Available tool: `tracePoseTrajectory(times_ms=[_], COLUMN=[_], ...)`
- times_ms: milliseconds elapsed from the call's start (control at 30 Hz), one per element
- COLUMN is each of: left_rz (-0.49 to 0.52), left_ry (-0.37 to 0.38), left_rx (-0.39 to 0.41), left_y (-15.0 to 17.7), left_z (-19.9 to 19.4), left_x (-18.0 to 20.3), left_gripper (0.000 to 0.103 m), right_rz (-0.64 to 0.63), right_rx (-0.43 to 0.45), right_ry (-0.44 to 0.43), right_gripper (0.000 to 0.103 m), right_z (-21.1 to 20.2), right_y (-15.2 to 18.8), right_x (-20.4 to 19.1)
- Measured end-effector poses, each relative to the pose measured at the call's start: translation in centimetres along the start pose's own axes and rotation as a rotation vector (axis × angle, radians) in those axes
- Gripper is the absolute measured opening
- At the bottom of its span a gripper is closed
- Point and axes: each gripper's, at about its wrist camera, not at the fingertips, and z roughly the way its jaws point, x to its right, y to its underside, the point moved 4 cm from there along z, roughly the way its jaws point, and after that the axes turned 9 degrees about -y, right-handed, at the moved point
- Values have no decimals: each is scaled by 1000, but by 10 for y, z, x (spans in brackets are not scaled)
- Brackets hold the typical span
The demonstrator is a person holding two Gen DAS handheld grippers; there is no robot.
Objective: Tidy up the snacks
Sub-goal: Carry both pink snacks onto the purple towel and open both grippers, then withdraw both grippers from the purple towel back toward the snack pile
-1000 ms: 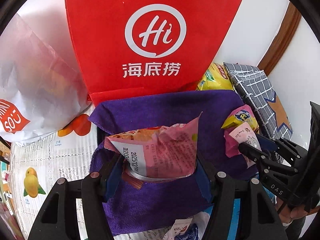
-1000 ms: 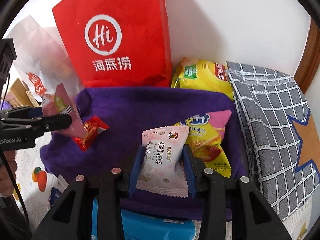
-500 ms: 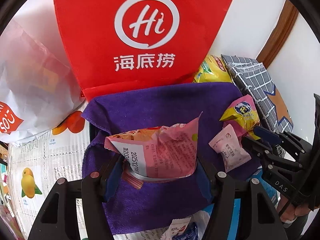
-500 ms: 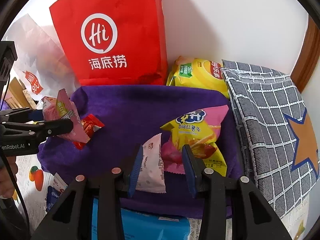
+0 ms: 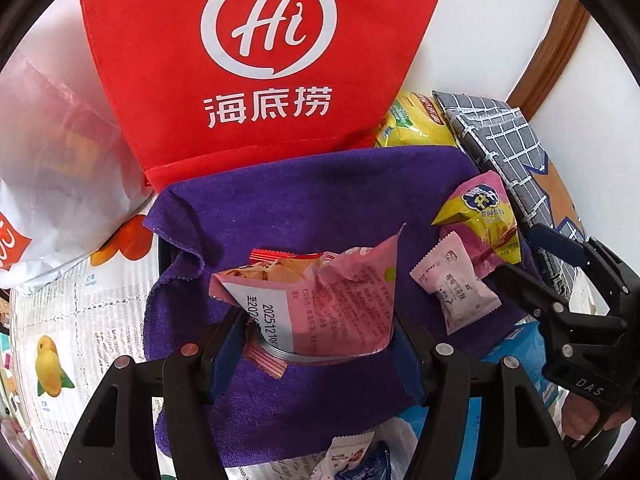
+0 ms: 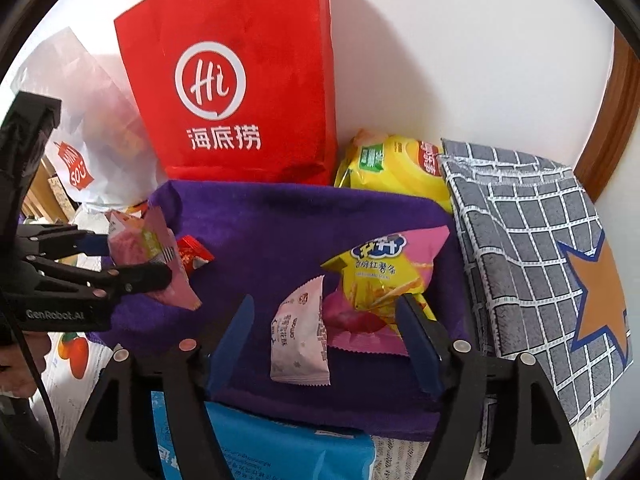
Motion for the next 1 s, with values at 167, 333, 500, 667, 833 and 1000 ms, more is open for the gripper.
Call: tracePoseTrajectory(times_ms=[167,333,500,667,833,1000], left_rz=[9,34,15,5,2,23], left_ry=[10,15,28,32,50,47], left_rx=[3,14,39,56,59,105], left_y=[0,0,-2,-4,-4,-4], left_z=[-2,-8,-19,-31,-41,-59], left_x=[2,5,3,0,0,5], left_gripper=[65,68,77,77,77,77], right_rz=[23,39,65,89,150,195], right_rx=[39,60,76,70,80,135], right_ry=[-2,5,19,51,71,81], right_gripper=[73,73,73,73,73,73], right_z=[-10,-18,-24,-32,-48,-68], right_y=[-2,-1,6,17,27,39], right_x=[1,3,7,10,18,22])
